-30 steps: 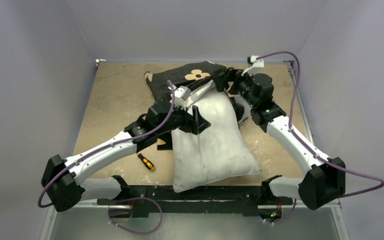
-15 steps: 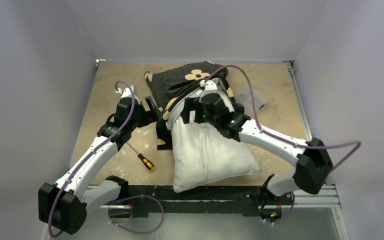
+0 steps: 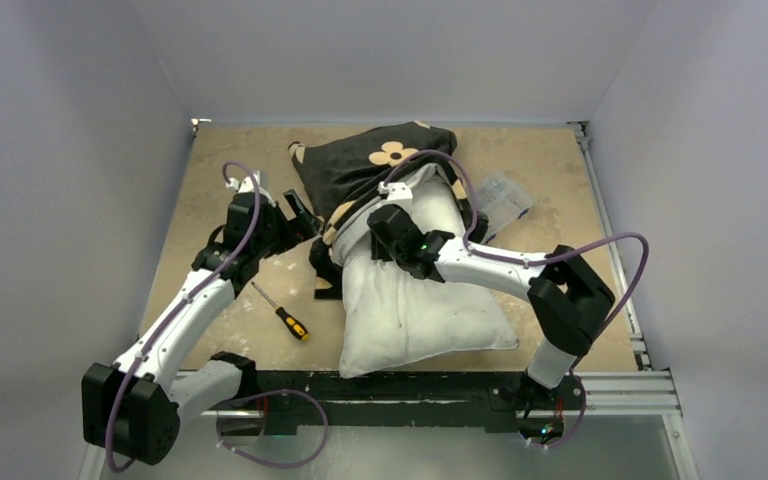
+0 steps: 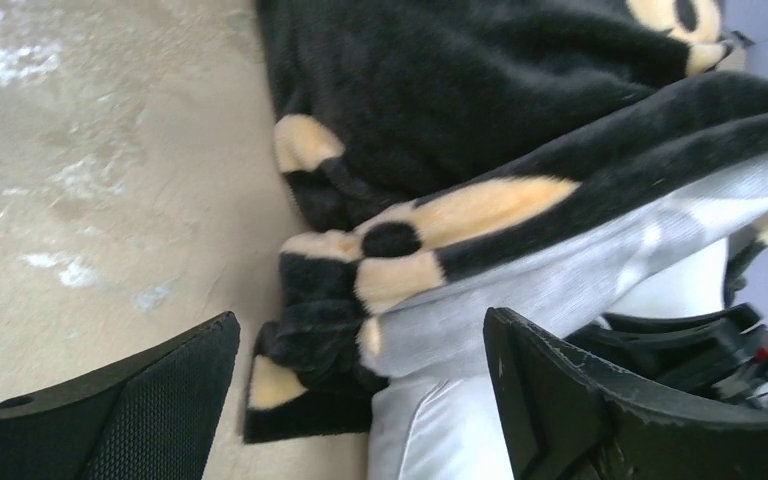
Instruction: Remove the pillowcase from the pillow
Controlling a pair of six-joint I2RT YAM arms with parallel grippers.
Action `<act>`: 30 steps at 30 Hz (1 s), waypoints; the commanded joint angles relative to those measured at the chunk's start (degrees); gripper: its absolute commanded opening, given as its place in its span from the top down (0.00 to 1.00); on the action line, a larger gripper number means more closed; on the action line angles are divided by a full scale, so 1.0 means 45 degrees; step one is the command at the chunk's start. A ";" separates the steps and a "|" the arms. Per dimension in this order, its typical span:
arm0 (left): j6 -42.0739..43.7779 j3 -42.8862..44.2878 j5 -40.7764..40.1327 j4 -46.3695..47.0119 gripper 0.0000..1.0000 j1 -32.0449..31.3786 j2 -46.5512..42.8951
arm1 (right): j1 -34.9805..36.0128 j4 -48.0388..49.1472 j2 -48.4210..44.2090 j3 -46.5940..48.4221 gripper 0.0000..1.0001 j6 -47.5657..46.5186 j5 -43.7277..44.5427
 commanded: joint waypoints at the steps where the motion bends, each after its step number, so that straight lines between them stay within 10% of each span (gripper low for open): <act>1: -0.0402 0.1462 0.0728 0.1139 0.10 0.0086 0.1049 | 0.0036 -0.0317 0.0255 -0.0449 0.87 0.0403 -0.0163; 2: -0.0464 0.1658 0.0675 0.1270 0.10 0.0086 0.1515 | 0.0026 -0.0126 -0.0039 -0.0545 1.00 0.0387 -0.0312; 13: -0.2579 0.2025 0.2363 0.5163 0.27 0.0086 0.4782 | 0.0018 0.1245 -0.2072 -0.1745 1.00 0.0171 -0.1104; 30: -0.2313 0.2976 0.1363 0.5128 0.55 -0.1241 0.6577 | 0.0025 0.1881 -0.2249 -0.2208 1.00 0.0318 -0.1189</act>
